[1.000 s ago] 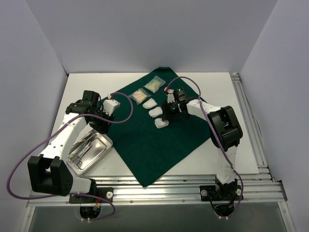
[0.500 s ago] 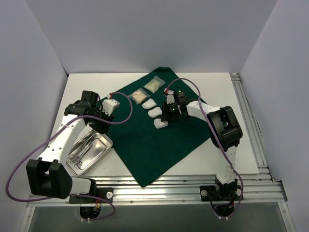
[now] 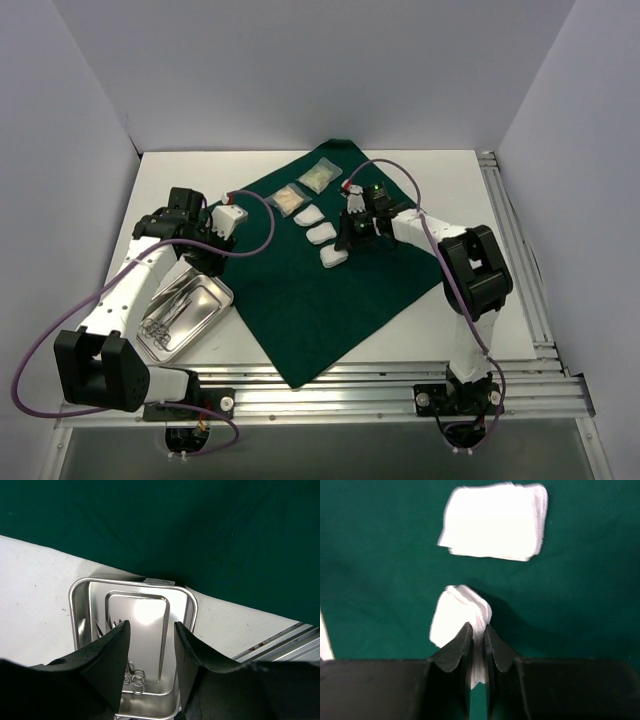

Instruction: Prepare the surgical pack

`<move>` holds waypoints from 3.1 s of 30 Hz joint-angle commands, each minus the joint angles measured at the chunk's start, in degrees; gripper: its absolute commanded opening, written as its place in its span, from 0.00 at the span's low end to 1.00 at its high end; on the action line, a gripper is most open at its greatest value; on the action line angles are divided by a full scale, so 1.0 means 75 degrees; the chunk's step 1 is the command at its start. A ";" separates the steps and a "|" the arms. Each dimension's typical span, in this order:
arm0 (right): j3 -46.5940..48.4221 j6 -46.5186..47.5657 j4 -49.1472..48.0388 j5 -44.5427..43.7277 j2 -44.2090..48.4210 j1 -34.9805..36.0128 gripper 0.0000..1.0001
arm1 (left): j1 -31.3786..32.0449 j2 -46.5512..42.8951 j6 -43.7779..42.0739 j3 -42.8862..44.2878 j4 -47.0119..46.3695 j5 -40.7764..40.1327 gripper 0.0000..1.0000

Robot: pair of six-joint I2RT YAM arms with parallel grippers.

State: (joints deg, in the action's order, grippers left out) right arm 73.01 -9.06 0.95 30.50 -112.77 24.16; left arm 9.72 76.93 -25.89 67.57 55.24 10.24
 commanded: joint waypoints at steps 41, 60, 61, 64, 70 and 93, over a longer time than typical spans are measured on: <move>0.8452 -0.1300 -0.0842 0.0129 -0.4874 0.4759 0.00 | -0.6030 -0.0682 -0.1154 -0.0150 0.0392 0.0861 0.50; 0.8956 -0.0597 0.0154 -0.1278 -0.5659 0.4911 0.00 | -0.6018 -0.0741 -0.1200 -0.0220 0.0427 0.1060 0.50; 0.8956 -0.0608 0.0236 -0.1255 -0.5659 0.4923 0.00 | -0.6030 -0.0741 -0.1200 -0.0220 0.0427 0.1049 0.50; 0.8933 -0.0620 0.0295 -0.1359 -0.5683 0.4923 0.00 | -0.6030 -0.0765 -0.1200 -0.0209 0.0439 0.1072 0.50; 0.8933 -0.0644 0.0377 -0.1371 -0.5788 0.4923 0.00 | -0.6018 -0.0729 -0.1235 -0.0162 0.0462 0.1084 0.50; 0.8523 0.0341 0.0612 -0.3328 -0.5144 0.5392 0.00 | -0.6030 -0.0706 -0.1294 -0.0173 0.0497 0.1248 0.50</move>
State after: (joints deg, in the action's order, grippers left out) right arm 138.08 -8.34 3.68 9.32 -155.41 64.20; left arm -35.27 72.79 -34.57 65.91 58.19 17.58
